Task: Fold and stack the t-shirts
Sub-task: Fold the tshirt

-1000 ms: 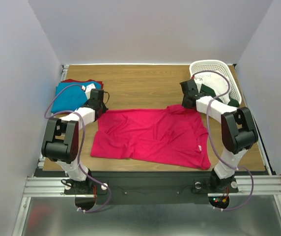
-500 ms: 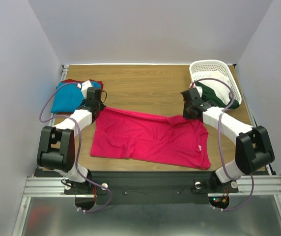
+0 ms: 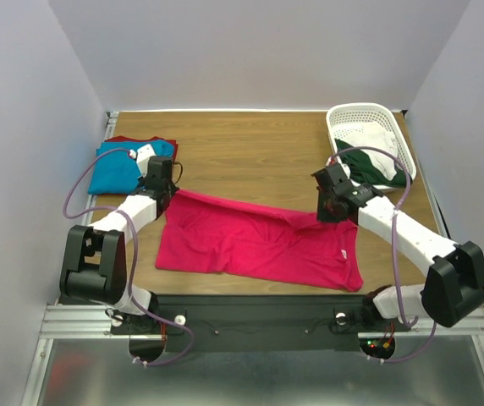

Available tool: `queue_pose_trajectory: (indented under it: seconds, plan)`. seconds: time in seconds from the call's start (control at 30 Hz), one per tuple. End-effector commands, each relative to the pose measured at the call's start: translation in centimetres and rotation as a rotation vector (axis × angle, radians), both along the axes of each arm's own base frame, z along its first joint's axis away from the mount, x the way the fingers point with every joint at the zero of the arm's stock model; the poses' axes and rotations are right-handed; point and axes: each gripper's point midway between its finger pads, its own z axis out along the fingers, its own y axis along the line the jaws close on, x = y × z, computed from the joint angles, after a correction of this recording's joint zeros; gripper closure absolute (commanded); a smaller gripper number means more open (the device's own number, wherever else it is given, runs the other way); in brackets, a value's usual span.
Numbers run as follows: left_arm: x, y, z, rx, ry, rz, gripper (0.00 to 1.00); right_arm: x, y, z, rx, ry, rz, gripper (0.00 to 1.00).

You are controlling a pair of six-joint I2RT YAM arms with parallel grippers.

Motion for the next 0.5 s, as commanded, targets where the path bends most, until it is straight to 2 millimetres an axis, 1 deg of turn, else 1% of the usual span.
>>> queue_pose_trajectory:
  seconds: [0.0, 0.2, 0.33, 0.37, 0.4, 0.47]
  plan:
    - [-0.6, 1.4, 2.0, 0.028, -0.065, 0.055, 1.00, -2.1, 0.1, 0.8, 0.016, 0.041, -0.005, 1.00]
    - [-1.7, 1.9, 1.9, 0.030, -0.065, 0.086, 1.00, -3.9, -0.3, 0.6, 0.003, 0.082, -0.006, 1.00]
    - [-2.7, 2.0, 1.2, 0.022, -0.049, 0.095, 1.00, -4.6, -0.5, 0.7, -0.001, 0.094, -0.007, 1.00]
    - [-2.9, 2.1, 1.4, 0.020, -0.056, 0.102, 1.00, -4.8, -0.5, 0.7, -0.003, 0.094, -0.003, 1.00]
    - [-3.3, 2.2, 1.1, 0.022, -0.048, 0.104, 1.00, -5.0, -0.6, 0.8, -0.004, 0.096, -0.003, 1.00]
    - [-3.8, 2.4, 1.3, 0.018, -0.055, 0.116, 1.00, -5.3, -0.6, 0.8, -0.005, 0.103, 0.000, 1.00]
